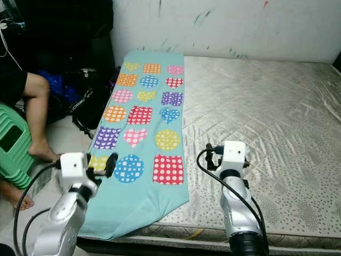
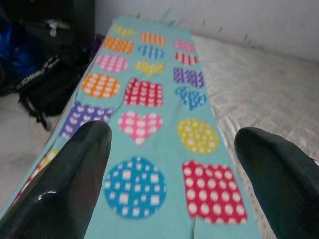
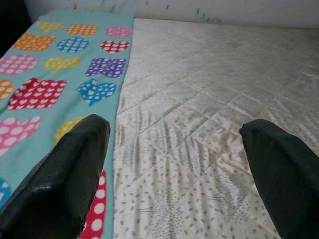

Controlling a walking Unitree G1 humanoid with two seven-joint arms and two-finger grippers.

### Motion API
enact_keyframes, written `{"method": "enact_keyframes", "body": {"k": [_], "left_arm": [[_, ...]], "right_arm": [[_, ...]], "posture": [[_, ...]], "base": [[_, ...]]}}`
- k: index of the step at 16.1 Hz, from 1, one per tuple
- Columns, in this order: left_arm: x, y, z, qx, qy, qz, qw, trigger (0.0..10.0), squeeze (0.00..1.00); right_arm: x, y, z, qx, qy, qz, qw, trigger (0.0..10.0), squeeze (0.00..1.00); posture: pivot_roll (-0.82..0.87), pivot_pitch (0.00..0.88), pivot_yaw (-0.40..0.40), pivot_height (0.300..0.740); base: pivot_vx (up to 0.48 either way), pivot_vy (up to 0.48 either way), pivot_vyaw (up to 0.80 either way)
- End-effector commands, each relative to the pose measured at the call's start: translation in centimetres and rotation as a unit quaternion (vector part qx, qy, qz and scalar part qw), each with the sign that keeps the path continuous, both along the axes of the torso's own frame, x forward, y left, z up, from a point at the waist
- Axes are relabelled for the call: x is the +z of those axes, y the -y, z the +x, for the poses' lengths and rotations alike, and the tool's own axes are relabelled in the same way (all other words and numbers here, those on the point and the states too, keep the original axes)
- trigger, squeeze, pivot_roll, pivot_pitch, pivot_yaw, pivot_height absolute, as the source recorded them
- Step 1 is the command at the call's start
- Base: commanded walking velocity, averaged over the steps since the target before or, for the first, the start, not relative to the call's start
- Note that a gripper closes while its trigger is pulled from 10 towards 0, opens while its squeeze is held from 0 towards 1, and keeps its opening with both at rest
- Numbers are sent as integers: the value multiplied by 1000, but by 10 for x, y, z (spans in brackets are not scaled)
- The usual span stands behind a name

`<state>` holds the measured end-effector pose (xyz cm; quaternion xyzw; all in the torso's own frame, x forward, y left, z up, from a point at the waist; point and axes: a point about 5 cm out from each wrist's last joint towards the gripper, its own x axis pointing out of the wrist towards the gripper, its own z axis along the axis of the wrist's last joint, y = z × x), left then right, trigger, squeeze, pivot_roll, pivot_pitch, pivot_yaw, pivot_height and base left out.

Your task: Clean up the room

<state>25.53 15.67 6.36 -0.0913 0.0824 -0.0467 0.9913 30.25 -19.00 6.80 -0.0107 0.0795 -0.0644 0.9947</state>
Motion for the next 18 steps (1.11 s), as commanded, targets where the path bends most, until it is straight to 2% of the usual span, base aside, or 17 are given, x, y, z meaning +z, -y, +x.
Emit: {"method": "enact_keyframes", "body": {"k": [1, 4, 8, 16, 18], "left_arm": [[-1, -4, -2, 1, -1, 7, 1000, 10000, 0], [0, -8, -1, 5, -2, 8, 1000, 10000, 0], [0, -3, -2, 2, -2, 6, 1000, 10000, 0], [-2, -1, -7, -16, -14, 1, 1000, 10000, 0], [-2, -1, -8, -17, -15, 2, 1000, 10000, 0]], "right_arm": [[4, 5, -1, -6, 10, -1, 1000, 10000, 0], [2, 3, -2, -2, 6, 1, 1000, 10000, 0], [4, 0, -1, 0, 9, 3, 1000, 10000, 0], [3, -5, -5, 13, 14, 6, 1000, 10000, 0], [2, -6, -6, 16, 12, 6, 1000, 10000, 0]], "posture": [[-93, 0, -11, 740], [-91, 0, -10, 740], [-92, 0, -9, 740], [-88, 0, -6, 740], [-89, 0, -5, 728]], "base": [[0, 0, 0], [0, 0, -800], [0, 0, -716], [0, 0, 0], [0, 0, 0]]}}
